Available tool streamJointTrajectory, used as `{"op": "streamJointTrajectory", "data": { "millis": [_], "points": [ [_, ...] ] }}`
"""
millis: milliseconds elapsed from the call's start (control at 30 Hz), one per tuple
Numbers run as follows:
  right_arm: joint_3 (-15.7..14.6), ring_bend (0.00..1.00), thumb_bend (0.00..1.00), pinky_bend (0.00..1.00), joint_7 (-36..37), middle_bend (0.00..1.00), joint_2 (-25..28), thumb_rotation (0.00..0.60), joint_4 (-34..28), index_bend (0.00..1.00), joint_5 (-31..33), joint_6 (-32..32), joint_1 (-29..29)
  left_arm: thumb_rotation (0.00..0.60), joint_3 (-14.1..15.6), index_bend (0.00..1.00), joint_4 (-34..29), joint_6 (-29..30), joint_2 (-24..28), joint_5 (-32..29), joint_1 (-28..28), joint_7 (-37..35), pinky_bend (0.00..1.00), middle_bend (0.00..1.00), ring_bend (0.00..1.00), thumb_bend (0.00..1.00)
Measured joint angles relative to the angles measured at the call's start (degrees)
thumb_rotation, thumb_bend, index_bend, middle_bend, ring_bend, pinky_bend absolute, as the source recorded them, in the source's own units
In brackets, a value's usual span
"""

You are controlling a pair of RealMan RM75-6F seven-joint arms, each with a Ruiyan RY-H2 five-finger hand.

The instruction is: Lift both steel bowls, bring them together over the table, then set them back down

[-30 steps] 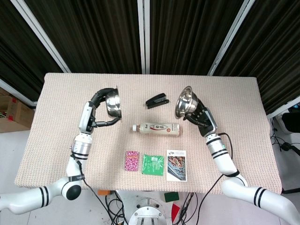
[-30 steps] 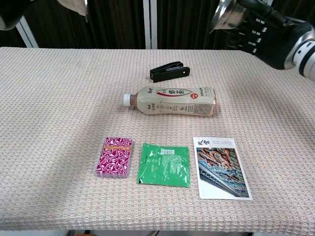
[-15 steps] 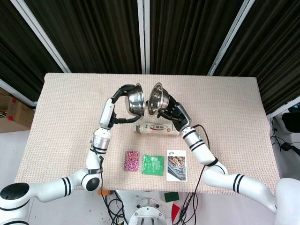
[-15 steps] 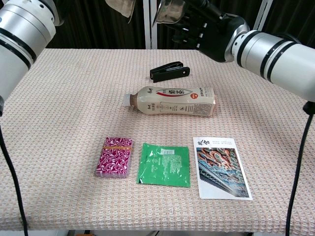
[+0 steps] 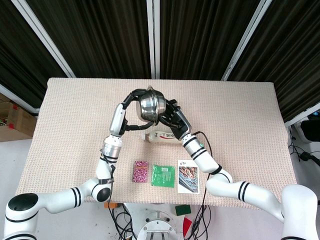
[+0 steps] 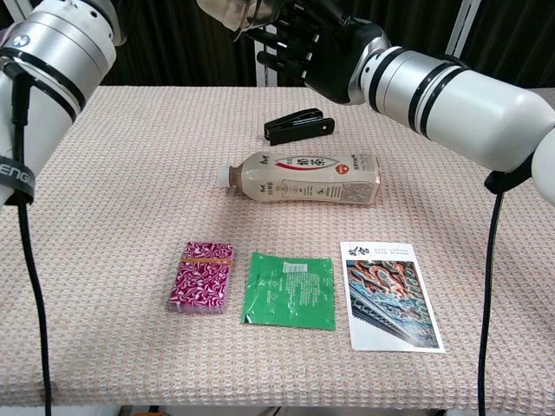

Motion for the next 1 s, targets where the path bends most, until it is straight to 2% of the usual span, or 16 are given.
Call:
{"op": "streamJointTrajectory", "data": {
  "millis": [267, 567, 867, 1000],
  "points": [
    [-0.83, 0.52, 0.3, 0.58, 1.19, 0.58, 2.49, 0.6, -0.78, 0.74, -0.17, 2.51, -2.42, 0.6, 0.37, 0.68, -1.32, 0.99, 2.34, 0.08, 1.68, -1.95, 0.78, 0.7, 0.63, 0.13],
    [-2.37, 0.52, 0.3, 0.58, 1.63, 0.58, 1.38, 0.6, -1.11, 0.74, -2.53, 0.41, 1.11, 0.6, 1.29, 0.68, -1.6, -0.76, 2.27, 1.06, 0.17, -1.77, 0.78, 0.7, 0.63, 0.13],
    [-3.57, 0.52, 0.3, 0.58, 3.42, 0.58, 3.59, 0.6, -0.55, 0.74, -2.26, 3.66, -1.63, 0.6, 1.25, 0.69, -1.95, 0.26, 4.36, 0.3, 2.07, -4.46, 0.79, 0.71, 0.64, 0.14],
    [-4.02, 0.52, 0.3, 0.58, 3.22, 0.58, 3.35, 0.6, -0.92, 0.74, -2.78, 3.1, -0.66, 0.6, 1.46, 0.69, -2.16, -0.12, 4.19, 0.69, 1.55, -4.32, 0.79, 0.71, 0.64, 0.14]
  ]
}}
